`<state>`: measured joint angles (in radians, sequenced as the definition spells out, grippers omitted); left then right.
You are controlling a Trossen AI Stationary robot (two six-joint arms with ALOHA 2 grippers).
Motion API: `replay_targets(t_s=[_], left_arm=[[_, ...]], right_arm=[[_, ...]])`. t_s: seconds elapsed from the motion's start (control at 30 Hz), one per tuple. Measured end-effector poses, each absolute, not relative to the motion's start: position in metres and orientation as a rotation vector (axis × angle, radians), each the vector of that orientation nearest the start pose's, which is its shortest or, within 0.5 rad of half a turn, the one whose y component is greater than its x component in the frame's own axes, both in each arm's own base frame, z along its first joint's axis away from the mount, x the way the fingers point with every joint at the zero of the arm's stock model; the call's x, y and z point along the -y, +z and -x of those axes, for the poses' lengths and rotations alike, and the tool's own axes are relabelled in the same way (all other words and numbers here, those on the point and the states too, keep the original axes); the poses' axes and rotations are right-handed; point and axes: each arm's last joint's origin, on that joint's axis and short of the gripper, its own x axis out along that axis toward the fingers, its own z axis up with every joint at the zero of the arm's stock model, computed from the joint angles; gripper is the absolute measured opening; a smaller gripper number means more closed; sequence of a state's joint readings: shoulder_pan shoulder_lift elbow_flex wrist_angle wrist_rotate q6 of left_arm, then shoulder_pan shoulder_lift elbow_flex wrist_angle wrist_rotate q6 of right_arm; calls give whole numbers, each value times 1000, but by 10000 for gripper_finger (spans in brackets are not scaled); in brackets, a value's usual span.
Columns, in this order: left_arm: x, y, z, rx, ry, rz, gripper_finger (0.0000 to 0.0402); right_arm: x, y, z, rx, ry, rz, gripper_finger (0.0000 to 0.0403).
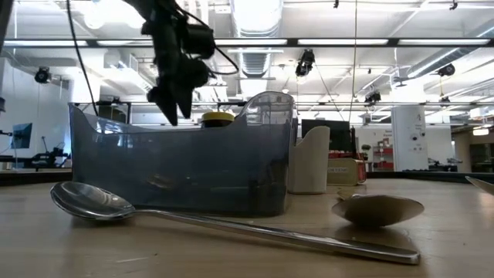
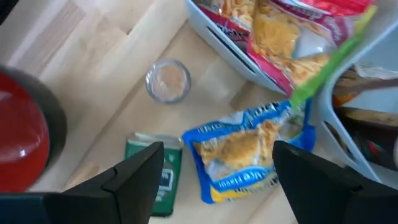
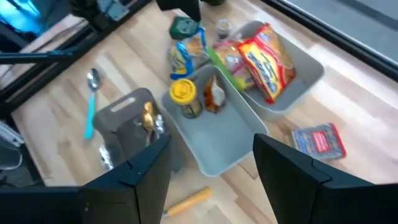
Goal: Pick & Place Food Item
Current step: Put the top brown seasoning bottle into the bottom gray bin
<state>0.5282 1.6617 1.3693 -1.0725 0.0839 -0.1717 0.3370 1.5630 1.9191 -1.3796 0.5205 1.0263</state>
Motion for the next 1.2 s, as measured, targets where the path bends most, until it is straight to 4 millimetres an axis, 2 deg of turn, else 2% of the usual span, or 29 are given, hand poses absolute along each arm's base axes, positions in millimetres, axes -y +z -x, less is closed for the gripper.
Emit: replay_targets(t_s=[0.27,0.5,0.7,1.03,1.2], left_arm=[[-177,240,-295,-1347,473,423,306],[-192,219,-297,-1401,464,364,306],[-195,205,-301,-1440,430,351,306],[-199,174,-308,-1509,408,396,305],[-200,166,-310,-1527,407,404,271]], right_arm=[[-72,413,-249,-759,-652,-547,221],[-71,417,-240,-740,-625,-548,221],[-69,425,-232,-719,-593,-542,221],[-69,427,-229,-712,-585,-539,221],[-72,426,-228,-713,-580,-540,221]])
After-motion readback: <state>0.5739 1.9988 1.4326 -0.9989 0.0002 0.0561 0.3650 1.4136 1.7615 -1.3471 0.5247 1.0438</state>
